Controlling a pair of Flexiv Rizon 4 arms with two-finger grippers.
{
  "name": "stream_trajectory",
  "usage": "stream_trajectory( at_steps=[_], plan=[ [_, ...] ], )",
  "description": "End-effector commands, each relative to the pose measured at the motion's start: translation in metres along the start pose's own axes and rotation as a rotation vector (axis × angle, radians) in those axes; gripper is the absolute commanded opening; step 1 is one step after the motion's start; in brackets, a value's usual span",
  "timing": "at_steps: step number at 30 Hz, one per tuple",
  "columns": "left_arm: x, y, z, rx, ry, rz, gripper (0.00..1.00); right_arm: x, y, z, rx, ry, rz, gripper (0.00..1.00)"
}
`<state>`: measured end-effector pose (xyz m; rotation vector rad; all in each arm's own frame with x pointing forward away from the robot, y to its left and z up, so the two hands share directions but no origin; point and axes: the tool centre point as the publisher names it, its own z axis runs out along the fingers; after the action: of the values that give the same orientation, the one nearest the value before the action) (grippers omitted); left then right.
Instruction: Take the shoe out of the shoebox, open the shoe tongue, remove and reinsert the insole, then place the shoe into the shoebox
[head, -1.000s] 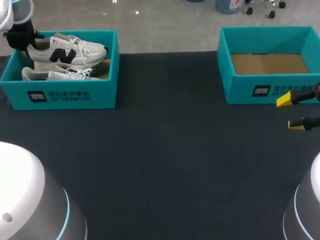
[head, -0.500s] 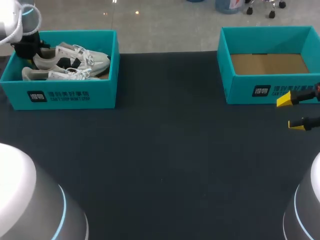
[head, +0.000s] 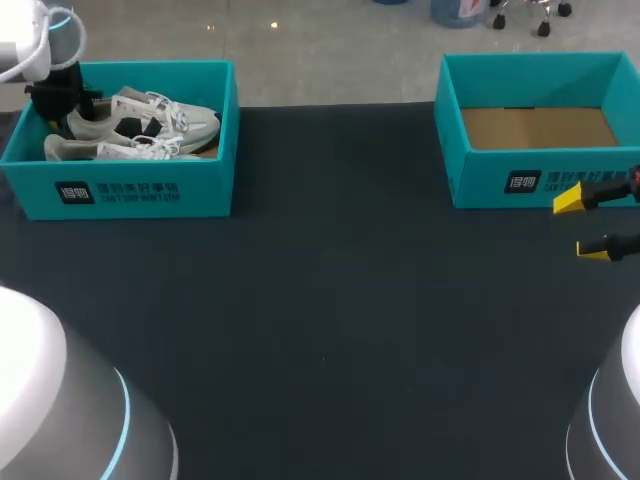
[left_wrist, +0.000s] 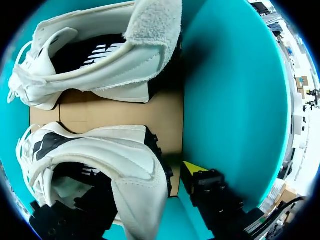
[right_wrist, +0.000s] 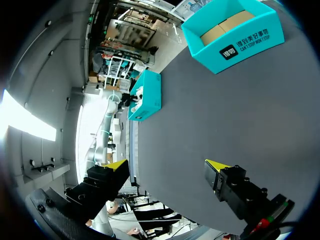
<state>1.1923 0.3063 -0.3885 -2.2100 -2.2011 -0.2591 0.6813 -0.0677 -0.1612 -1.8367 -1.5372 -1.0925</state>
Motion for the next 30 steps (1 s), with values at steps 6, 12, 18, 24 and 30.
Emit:
stream_trajectory(
  at_steps=[6, 12, 18, 24, 30],
  plan=[
    [-0.004, 0.002, -0.032, 0.019, -0.048, 0.013, 1.0, 0.0, -0.001, 0.0, -0.002, -0.003, 0.001, 1.0],
    [-0.006, 0.002, -0.061, 0.001, -0.086, -0.013, 1.0, 0.0, -0.001, 0.0, -0.002, -0.003, 0.001, 1.0],
    [-0.007, 0.002, -0.095, -0.014, -0.114, -0.025, 0.97, 0.0, -0.001, 0.0, -0.002, -0.003, 0.001, 1.0],
    [-0.004, -0.002, -0.129, -0.007, -0.145, -0.034, 1.0, 0.0, -0.001, 0.0, -0.002, -0.003, 0.001, 1.0],
    [0.001, -0.009, -0.157, -0.005, -0.155, -0.045, 1.0, 0.0, -0.001, 0.0, -0.002, -0.003, 0.001, 1.0]
  ],
)
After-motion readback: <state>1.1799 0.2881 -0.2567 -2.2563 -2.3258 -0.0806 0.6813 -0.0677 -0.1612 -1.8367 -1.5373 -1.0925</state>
